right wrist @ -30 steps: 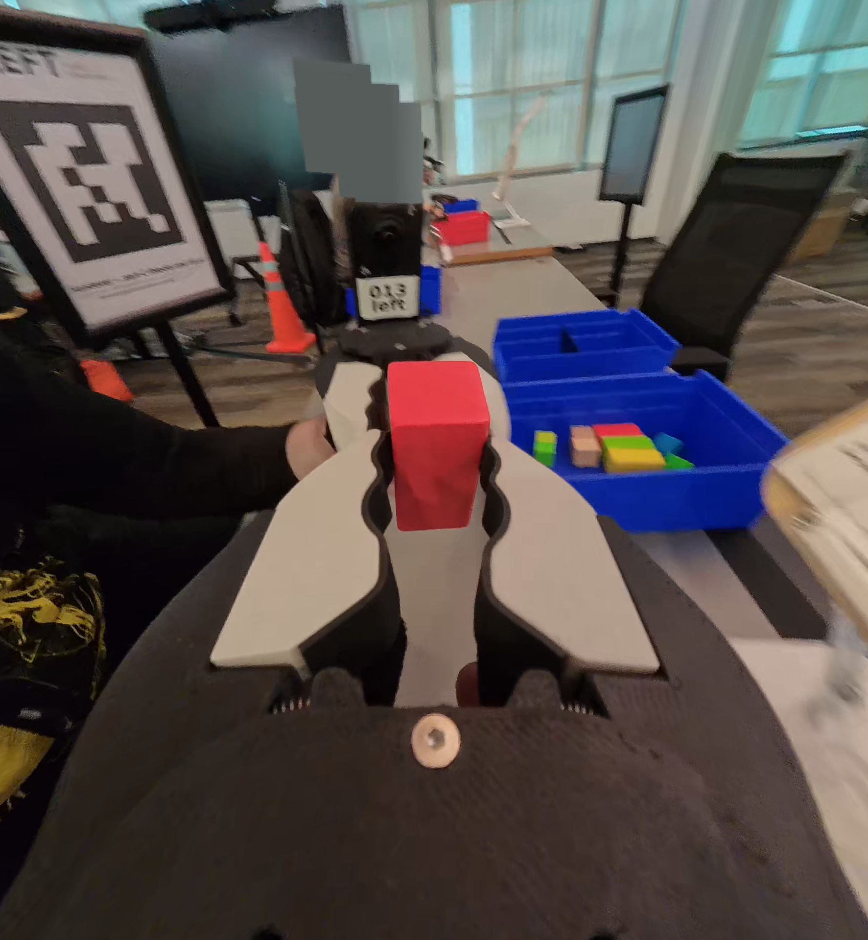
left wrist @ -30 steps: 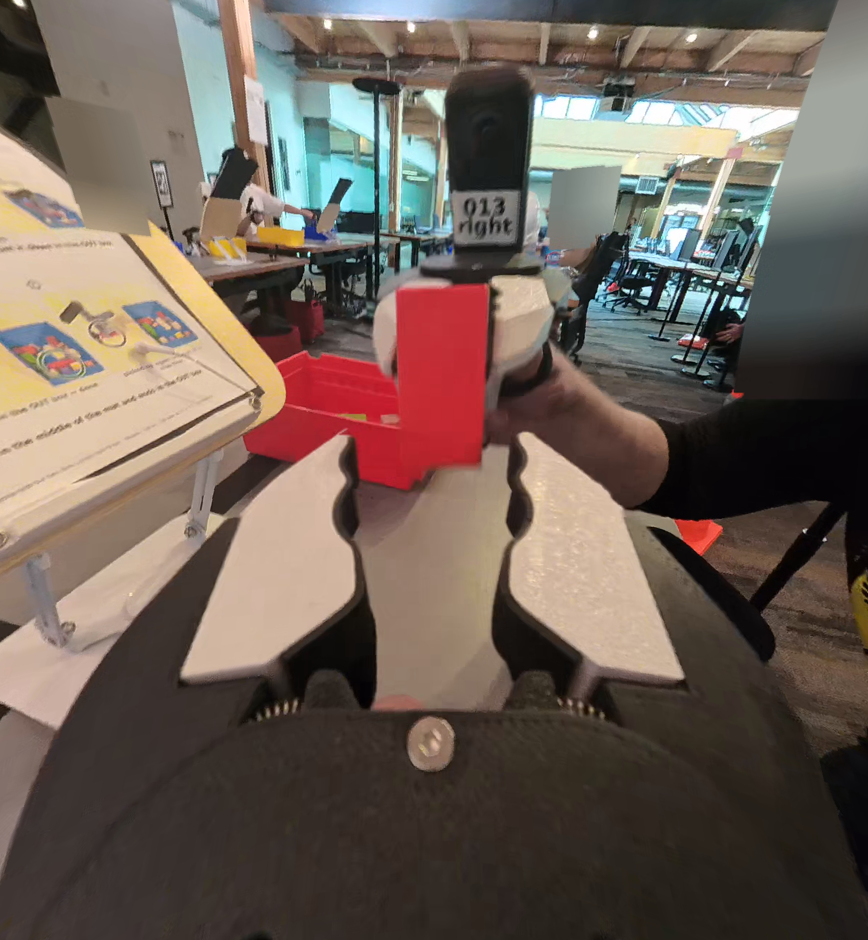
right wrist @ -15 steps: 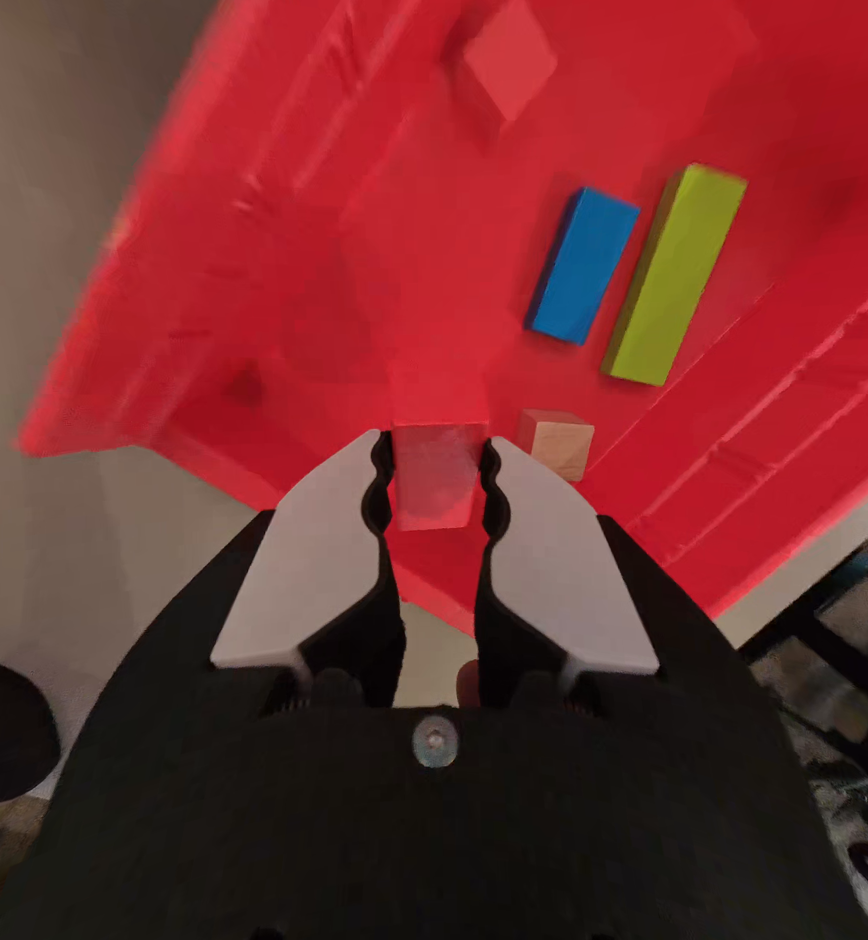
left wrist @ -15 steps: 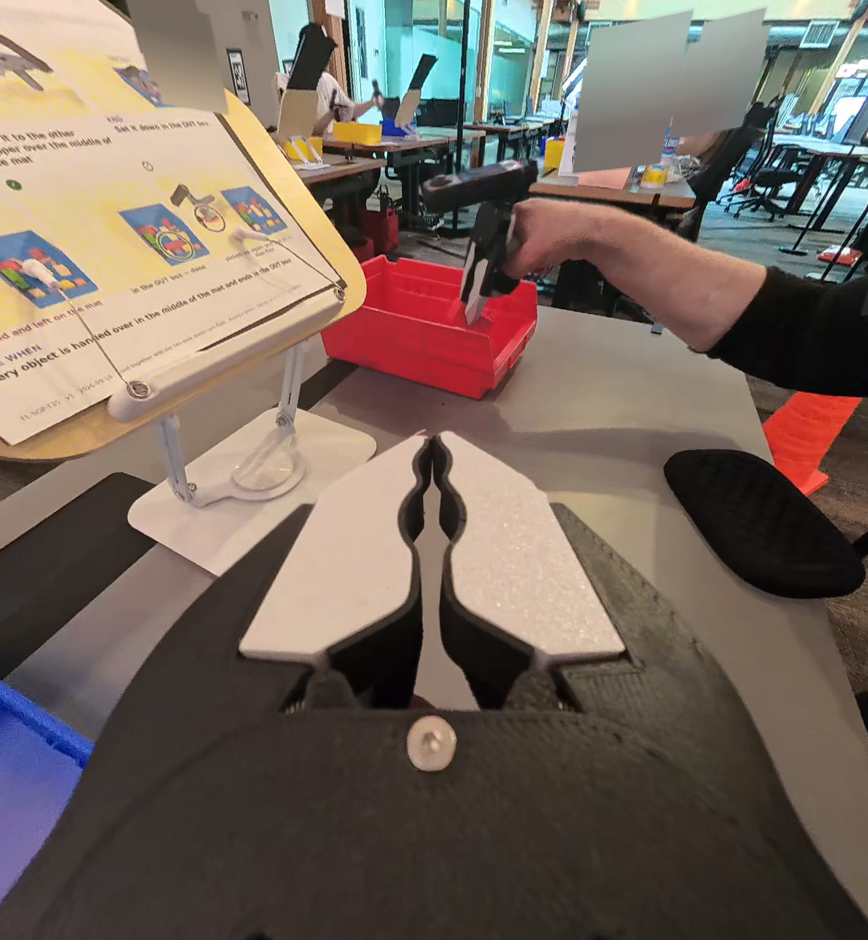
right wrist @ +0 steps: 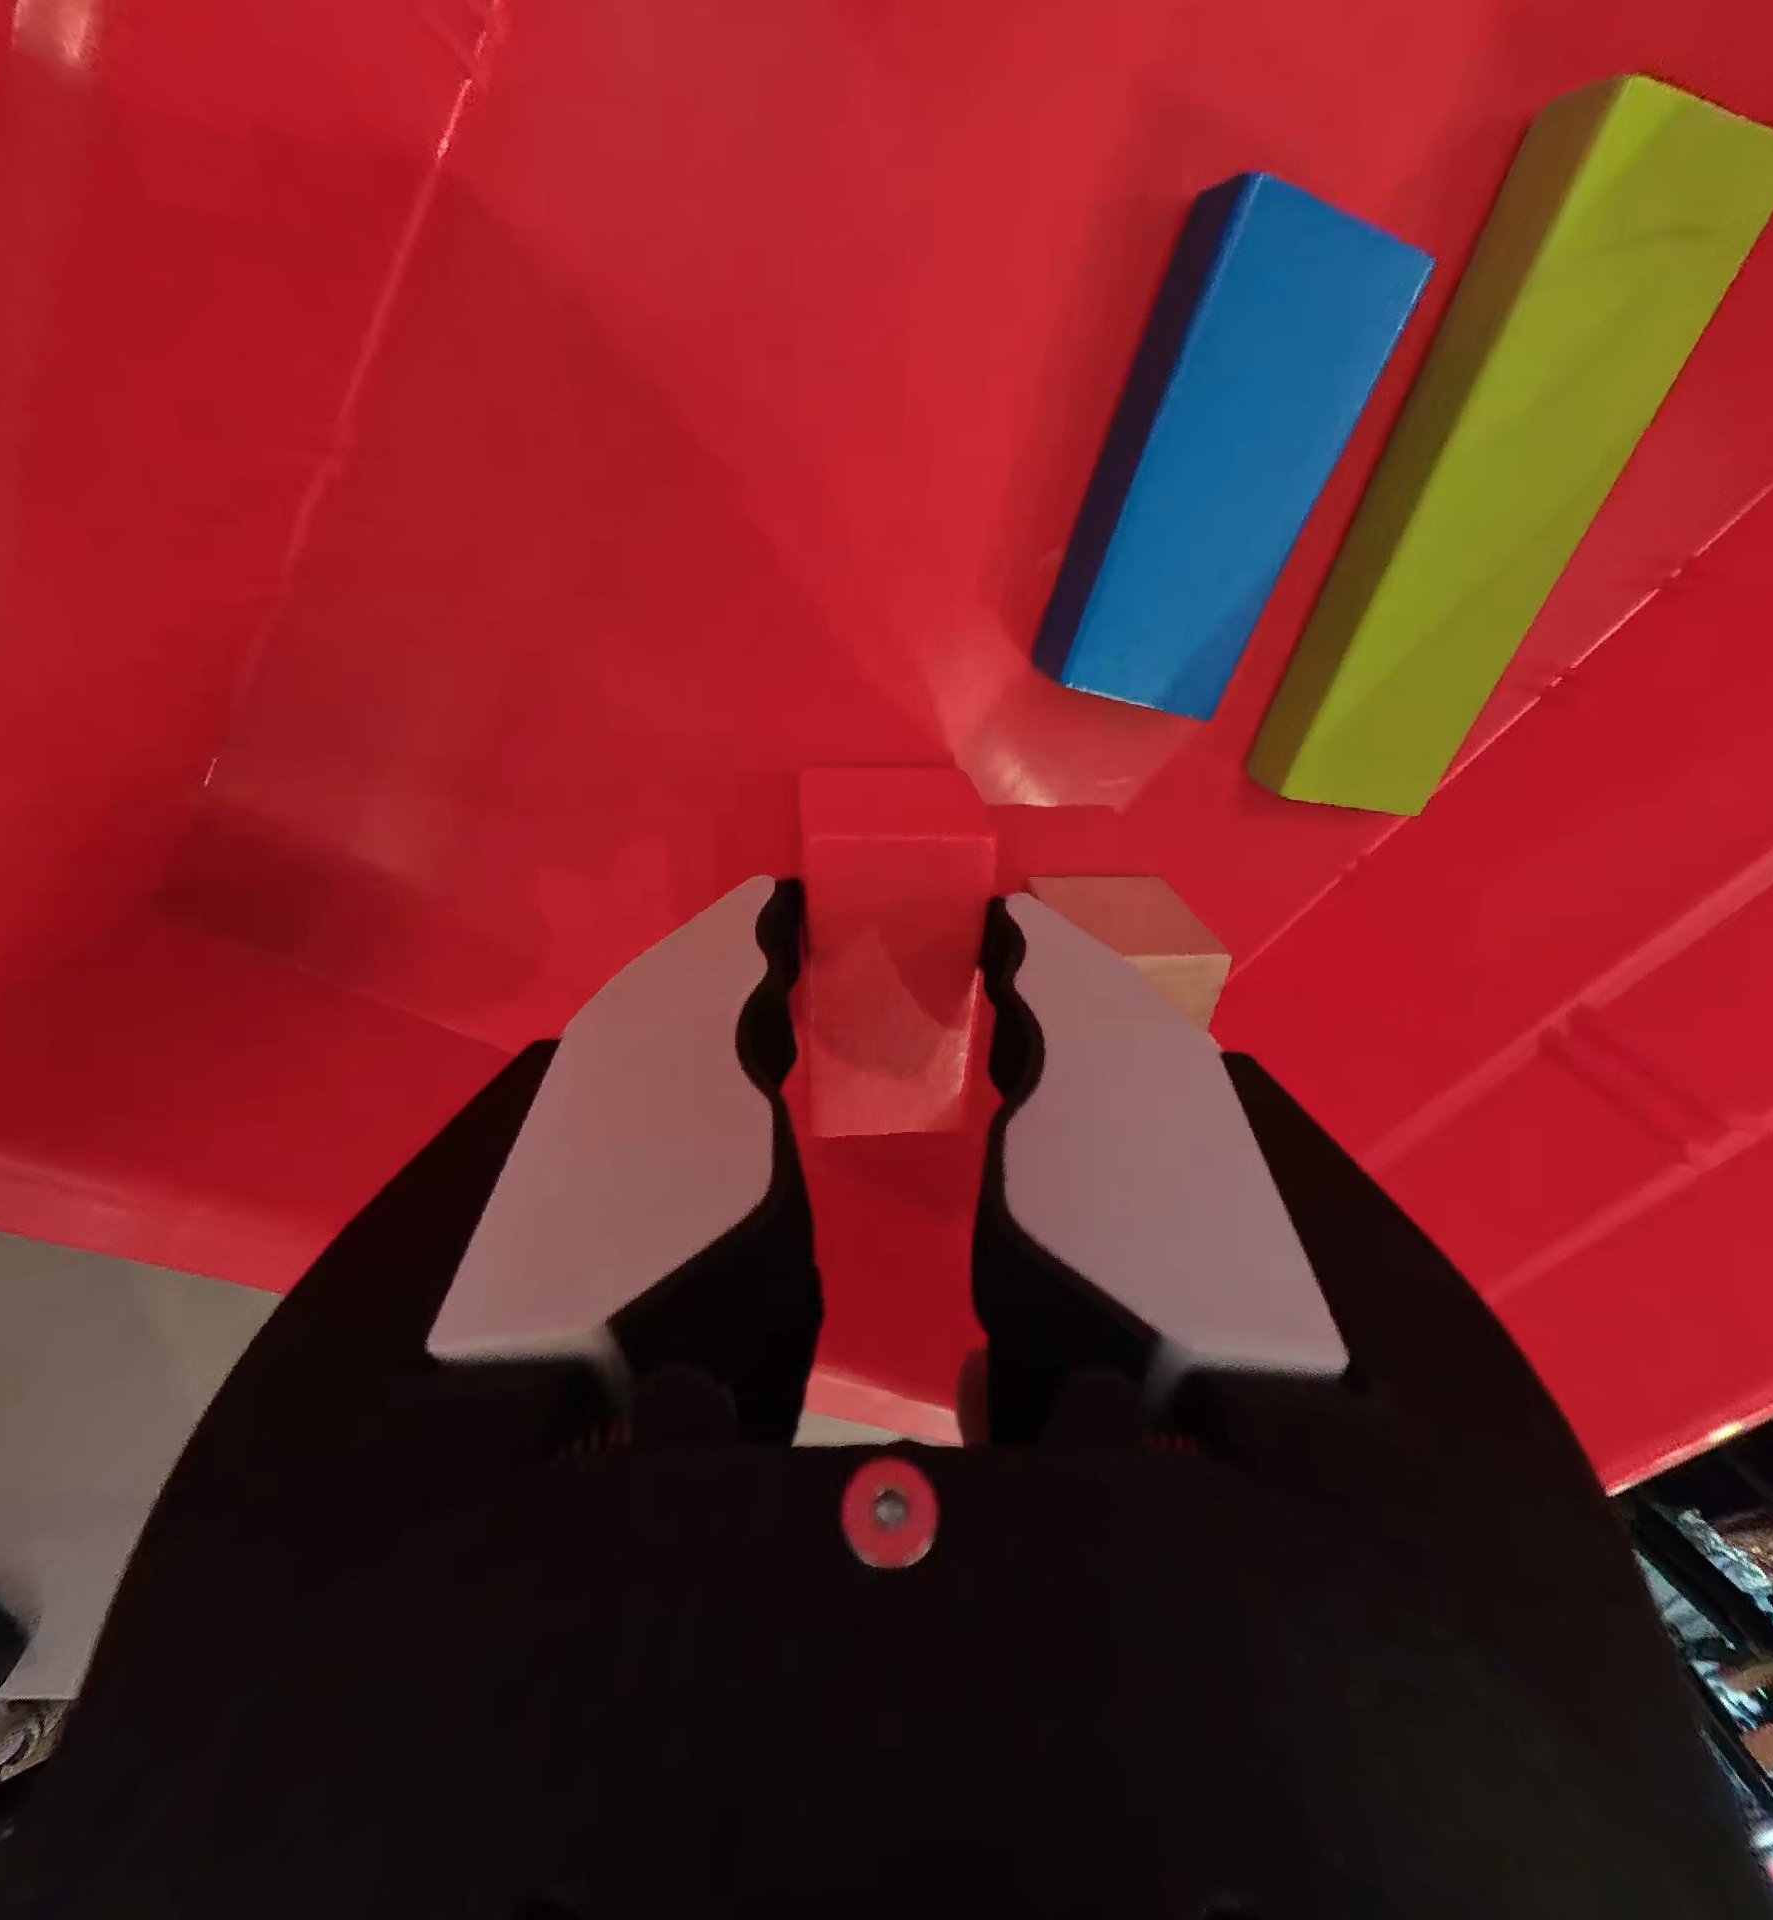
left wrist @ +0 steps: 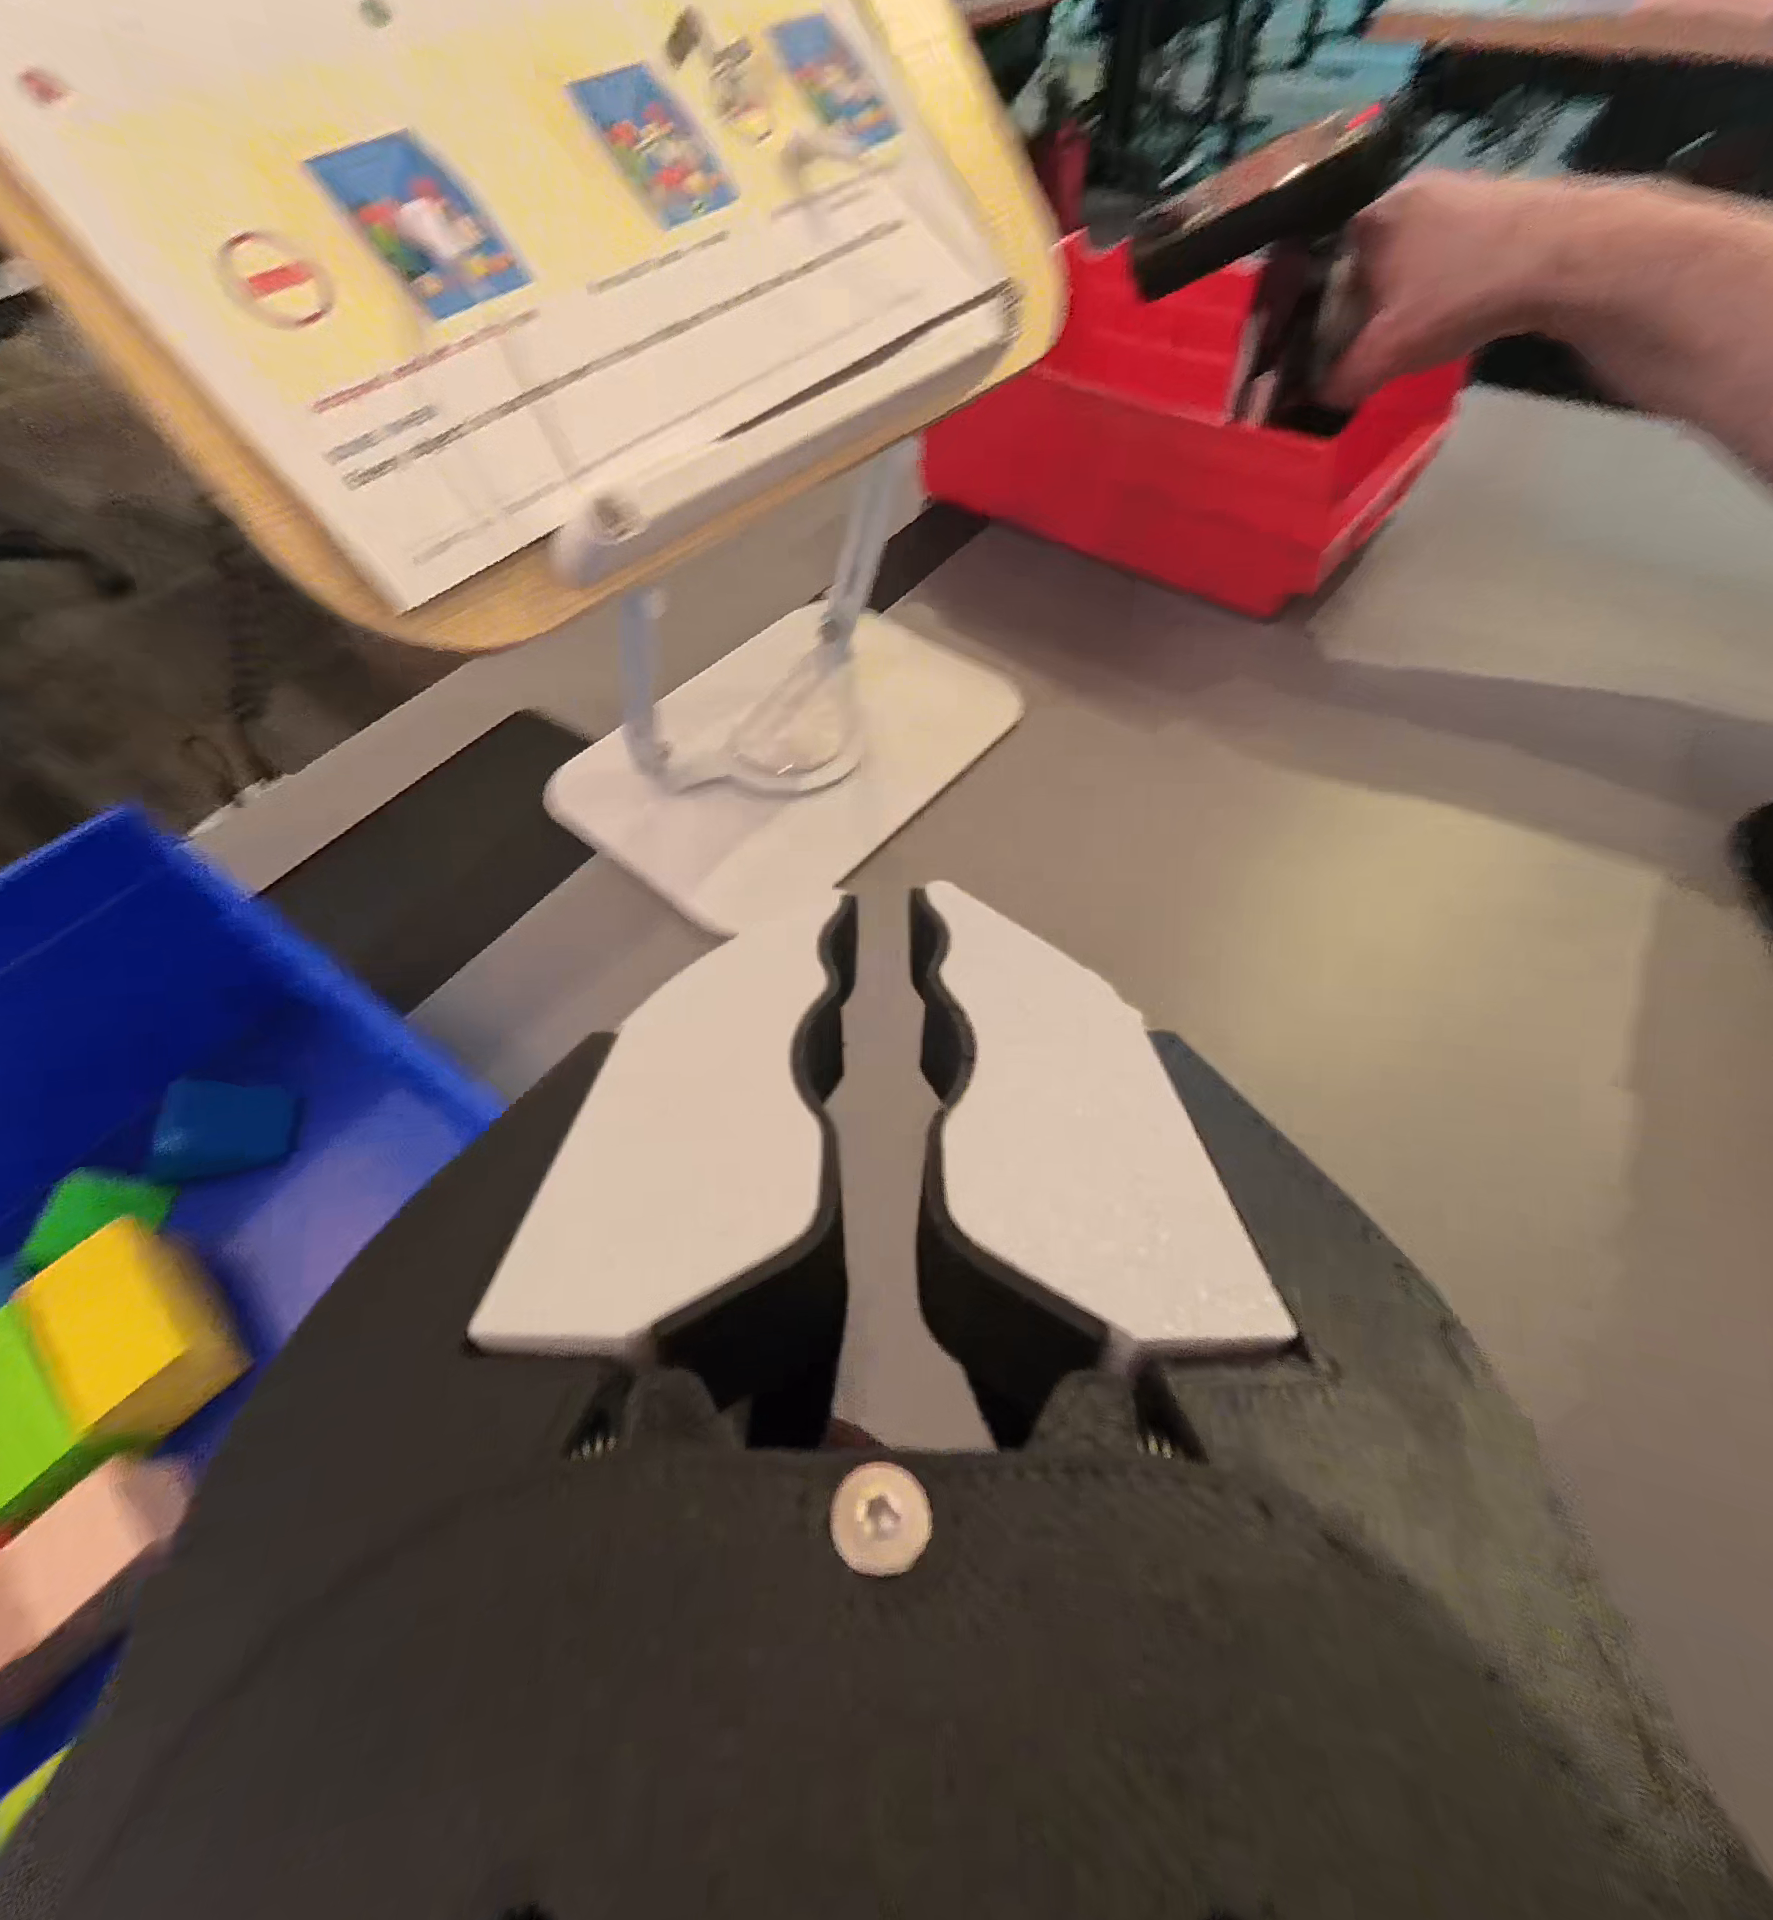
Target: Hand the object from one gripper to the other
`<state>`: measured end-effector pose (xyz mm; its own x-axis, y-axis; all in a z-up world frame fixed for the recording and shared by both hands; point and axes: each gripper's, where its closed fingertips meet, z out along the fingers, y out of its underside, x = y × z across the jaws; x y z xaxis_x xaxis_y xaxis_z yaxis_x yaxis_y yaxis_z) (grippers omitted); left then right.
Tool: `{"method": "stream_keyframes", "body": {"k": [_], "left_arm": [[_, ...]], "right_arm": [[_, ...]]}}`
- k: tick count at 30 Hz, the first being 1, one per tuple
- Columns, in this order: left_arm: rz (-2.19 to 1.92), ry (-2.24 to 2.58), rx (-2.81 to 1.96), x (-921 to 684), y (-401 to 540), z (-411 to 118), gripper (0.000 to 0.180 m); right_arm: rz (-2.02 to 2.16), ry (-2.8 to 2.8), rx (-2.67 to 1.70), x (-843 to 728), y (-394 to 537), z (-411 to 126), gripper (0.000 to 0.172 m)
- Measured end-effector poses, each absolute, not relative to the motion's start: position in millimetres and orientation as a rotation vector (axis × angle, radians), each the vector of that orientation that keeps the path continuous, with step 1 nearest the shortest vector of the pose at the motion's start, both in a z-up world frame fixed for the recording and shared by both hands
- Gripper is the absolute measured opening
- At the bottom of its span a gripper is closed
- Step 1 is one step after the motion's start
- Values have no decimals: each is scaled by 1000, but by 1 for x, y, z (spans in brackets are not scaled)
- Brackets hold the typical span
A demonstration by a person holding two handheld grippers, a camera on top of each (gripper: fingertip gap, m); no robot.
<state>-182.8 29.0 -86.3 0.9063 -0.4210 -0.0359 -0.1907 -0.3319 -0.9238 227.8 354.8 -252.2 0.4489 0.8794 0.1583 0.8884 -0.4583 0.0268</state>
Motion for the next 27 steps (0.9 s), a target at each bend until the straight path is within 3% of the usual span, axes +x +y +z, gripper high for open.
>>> {"method": "stream_keyframes", "body": {"k": [3, 5, 10, 14, 23, 27], "left_arm": [[-42, 381, -2060, -234, 36, -102, 28], [46, 339, -2146, -265, 40, -112, 40], [97, 223, -2322, -322, 70, -146, 47], [257, 293, -2491, -359, 106, -194, 63], [353, 349, -2709, -397, 166, -259, 57], [283, 437, -2687, -389, 171, -255, 35]], "right_arm": [[-266, -1586, -2591, 229, 354, -244, 54], [-236, -1566, -2557, 224, 349, -234, 56], [-198, -1521, -2444, 212, 338, -202, 51], [-205, -1556, -2370, 200, 324, -186, 50], [-177, -1638, -2249, 174, 302, -174, 46], [-169, -1666, -2213, 166, 299, -175, 46]]}}
